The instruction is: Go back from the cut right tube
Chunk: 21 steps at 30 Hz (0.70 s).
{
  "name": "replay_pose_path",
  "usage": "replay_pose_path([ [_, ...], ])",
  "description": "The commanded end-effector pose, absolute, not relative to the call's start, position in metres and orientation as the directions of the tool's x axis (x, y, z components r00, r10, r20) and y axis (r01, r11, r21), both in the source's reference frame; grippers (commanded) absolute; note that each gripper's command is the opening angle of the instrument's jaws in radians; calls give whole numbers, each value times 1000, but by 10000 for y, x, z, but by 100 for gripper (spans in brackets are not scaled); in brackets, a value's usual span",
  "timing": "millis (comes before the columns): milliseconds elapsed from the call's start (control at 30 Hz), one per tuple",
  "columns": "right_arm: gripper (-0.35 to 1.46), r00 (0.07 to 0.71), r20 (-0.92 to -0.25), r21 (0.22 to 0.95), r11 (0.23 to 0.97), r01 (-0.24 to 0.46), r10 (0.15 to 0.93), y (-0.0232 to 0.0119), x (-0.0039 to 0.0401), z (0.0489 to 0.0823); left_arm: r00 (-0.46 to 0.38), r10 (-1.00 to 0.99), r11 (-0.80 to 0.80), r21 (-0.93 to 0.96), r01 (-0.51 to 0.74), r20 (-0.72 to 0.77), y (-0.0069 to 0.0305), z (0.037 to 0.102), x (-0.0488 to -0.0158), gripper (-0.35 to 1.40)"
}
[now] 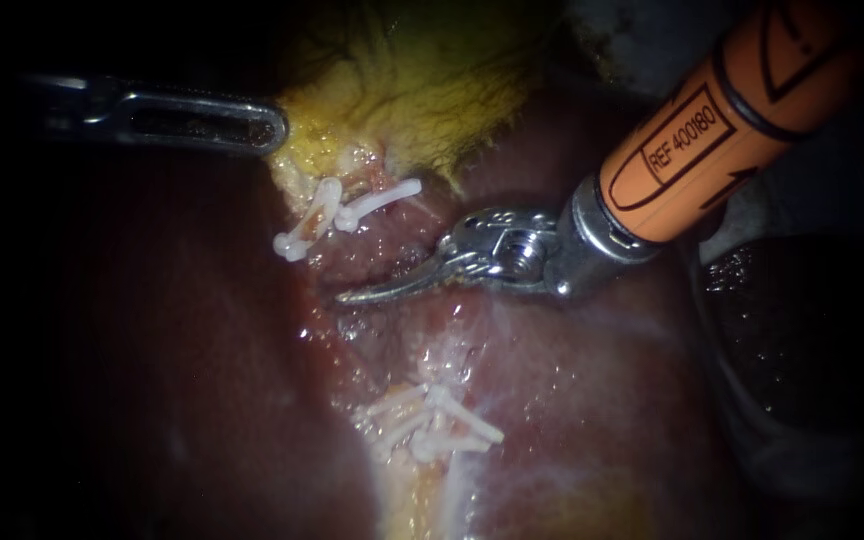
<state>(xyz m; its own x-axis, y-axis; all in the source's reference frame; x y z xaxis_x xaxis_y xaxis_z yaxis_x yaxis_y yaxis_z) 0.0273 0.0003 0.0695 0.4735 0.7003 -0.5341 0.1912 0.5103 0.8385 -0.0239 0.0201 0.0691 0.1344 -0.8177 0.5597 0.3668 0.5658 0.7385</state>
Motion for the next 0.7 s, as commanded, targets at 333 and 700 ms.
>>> replay_pose_path([
  [333, 128, 443, -550, 822, 552, 140, 708, -1, 277, 691, 135, -817, 566, 738, 366, 560, 200, 691, -239, -35],
  [700, 143, 367, -655, 710, 704, 0, 661, -14, 258, 683, 135, -817, 567, 738, 365, 560, 201, 693, -238, -35],
])
